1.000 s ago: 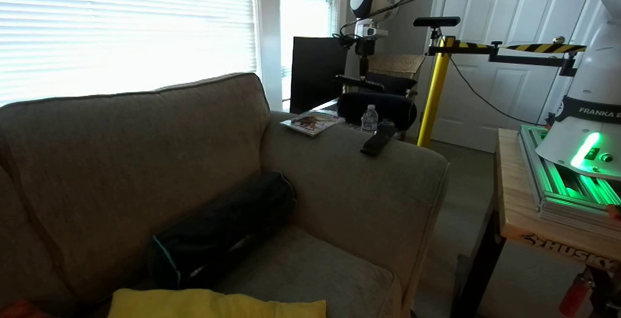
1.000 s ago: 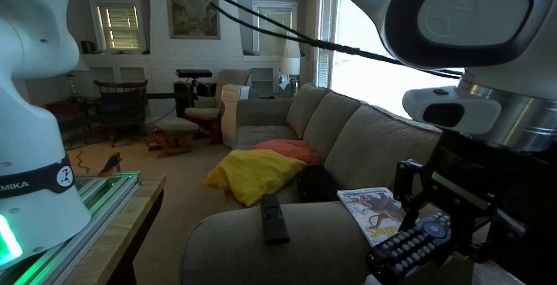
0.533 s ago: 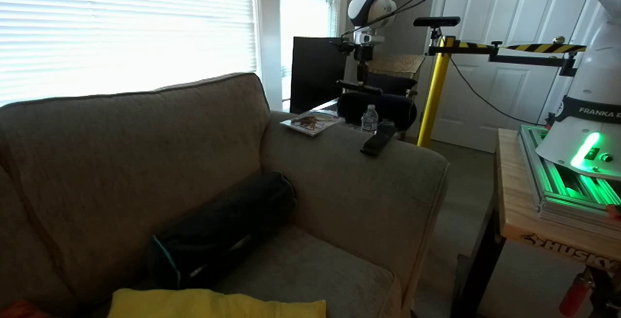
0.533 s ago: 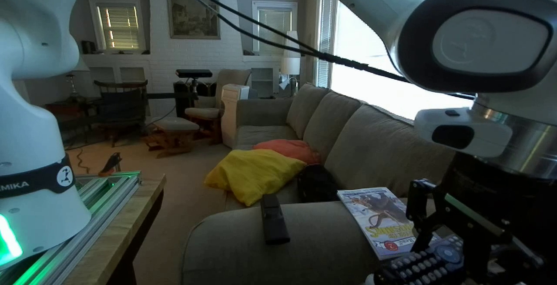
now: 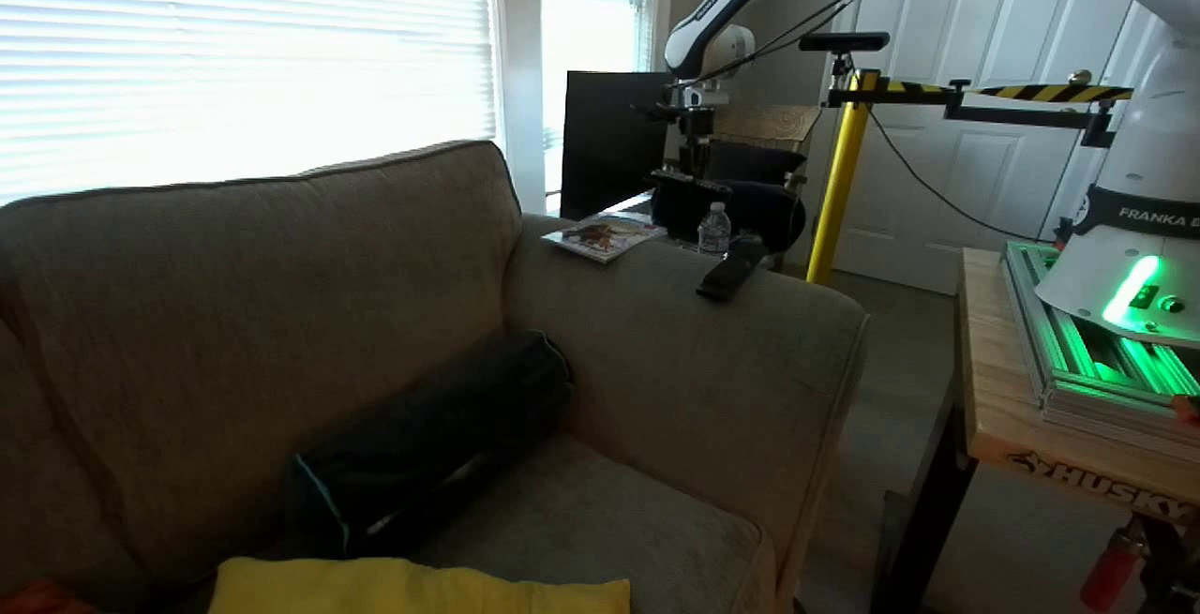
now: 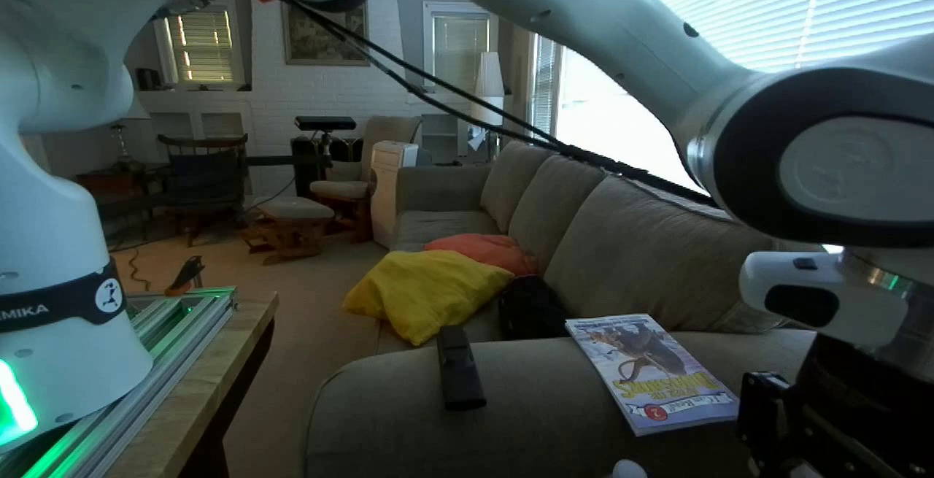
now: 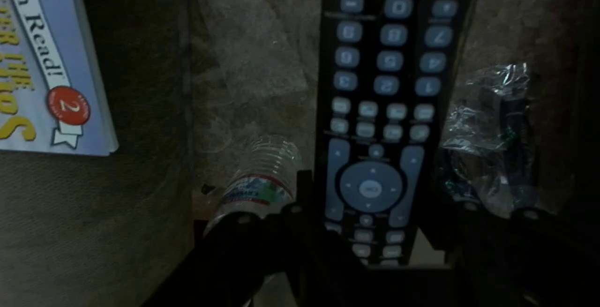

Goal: Put the black remote on the black chair

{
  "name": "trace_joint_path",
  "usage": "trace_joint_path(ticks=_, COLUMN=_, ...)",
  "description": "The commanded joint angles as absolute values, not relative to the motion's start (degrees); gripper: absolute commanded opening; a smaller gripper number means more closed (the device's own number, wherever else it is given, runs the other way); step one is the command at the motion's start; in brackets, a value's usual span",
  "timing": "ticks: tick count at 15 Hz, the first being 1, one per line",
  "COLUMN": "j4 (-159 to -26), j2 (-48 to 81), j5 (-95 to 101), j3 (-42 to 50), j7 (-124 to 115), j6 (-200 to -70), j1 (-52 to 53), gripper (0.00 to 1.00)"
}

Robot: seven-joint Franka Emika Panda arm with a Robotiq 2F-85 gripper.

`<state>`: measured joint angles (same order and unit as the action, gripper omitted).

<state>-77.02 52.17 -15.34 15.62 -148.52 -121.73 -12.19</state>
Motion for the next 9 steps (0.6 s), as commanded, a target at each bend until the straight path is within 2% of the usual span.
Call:
trace_joint_path(ticks=1, j4=-70.52, j2=57.47, j5=-13.64, j3=15.47, j7=-150.63, j6=-124.69, j1=-13.33, gripper=0.28)
trace_joint_path(ticks=9, j4=-68.85, j2=62.36, j5=-11.41, j3=15.47, j7=-147.68, j6=-132.11, j1=-13.40, gripper=0.28)
